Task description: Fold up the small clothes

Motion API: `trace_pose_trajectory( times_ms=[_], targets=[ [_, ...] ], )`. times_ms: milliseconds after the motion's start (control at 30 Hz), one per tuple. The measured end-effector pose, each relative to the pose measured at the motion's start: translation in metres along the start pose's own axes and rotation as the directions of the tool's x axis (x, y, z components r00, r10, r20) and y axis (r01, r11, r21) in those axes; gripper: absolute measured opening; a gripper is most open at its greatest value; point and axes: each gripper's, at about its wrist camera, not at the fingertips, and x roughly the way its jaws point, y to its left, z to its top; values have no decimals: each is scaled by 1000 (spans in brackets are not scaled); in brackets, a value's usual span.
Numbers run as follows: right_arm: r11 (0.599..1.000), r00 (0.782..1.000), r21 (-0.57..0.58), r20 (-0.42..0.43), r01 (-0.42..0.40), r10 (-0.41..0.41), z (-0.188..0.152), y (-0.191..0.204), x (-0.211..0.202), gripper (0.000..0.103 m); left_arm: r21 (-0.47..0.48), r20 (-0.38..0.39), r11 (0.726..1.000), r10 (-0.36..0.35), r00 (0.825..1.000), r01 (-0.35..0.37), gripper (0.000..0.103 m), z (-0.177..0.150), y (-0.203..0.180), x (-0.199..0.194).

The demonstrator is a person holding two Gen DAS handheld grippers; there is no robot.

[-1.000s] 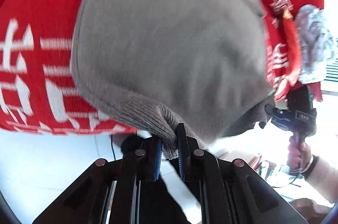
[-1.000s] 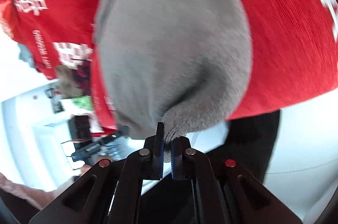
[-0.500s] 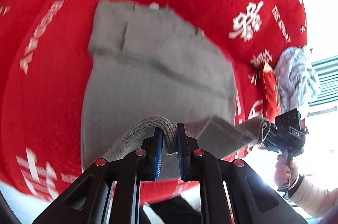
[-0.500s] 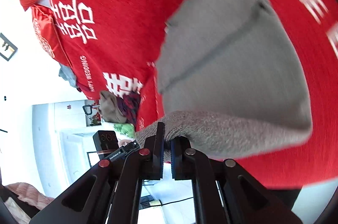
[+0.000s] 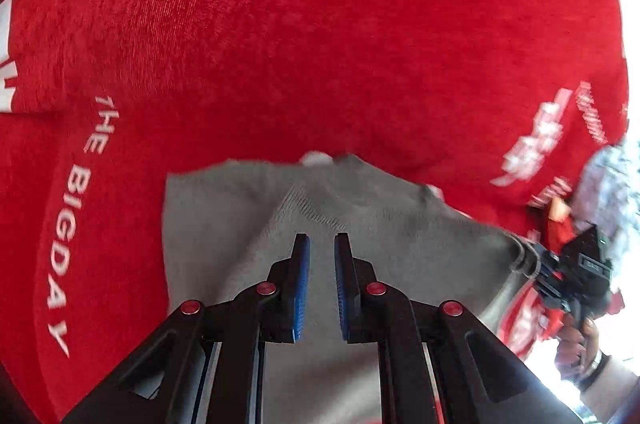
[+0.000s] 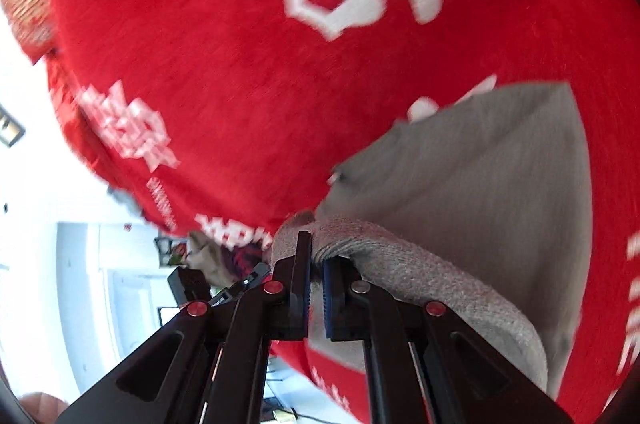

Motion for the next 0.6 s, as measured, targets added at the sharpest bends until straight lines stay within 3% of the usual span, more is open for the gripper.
trace_pose_trajectory(
  times_ms=[100,233,333,367,400,433,467,600],
  targets=[
    [996,999,79,7,47,-48,18,-27,15,5,-3,-8,993,116,993,-116,14,11,3,26],
    [979,996,180,-13,91,-90,32,-55,32,6,0,-57,962,272,961,-272,15,20,7,52],
    [974,993,196,-21,116,-114,39,-54,34,12,9,-80,963,269,960,-269,19,19,4,50],
    [977,992,177,-26,123,-120,39,-50,33,16,16,-98,964,266,959,-265,49,18,3,50],
    [980,992,154,-27,128,-125,40,-45,31,32,30,-108,961,277,955,-275,72,17,1,50],
    [982,991,129,-27,135,-133,41,-41,30,59,46,-94,956,294,951,-291,102,16,-2,48],
    [986,991,103,-27,133,-131,42,-36,28,68,74,-61,946,321,945,-317,103,14,-7,44],
    [976,975,8,-44,217,-216,46,-25,28,69,141,-90,935,340,936,-326,103,18,-16,56]
  ],
)
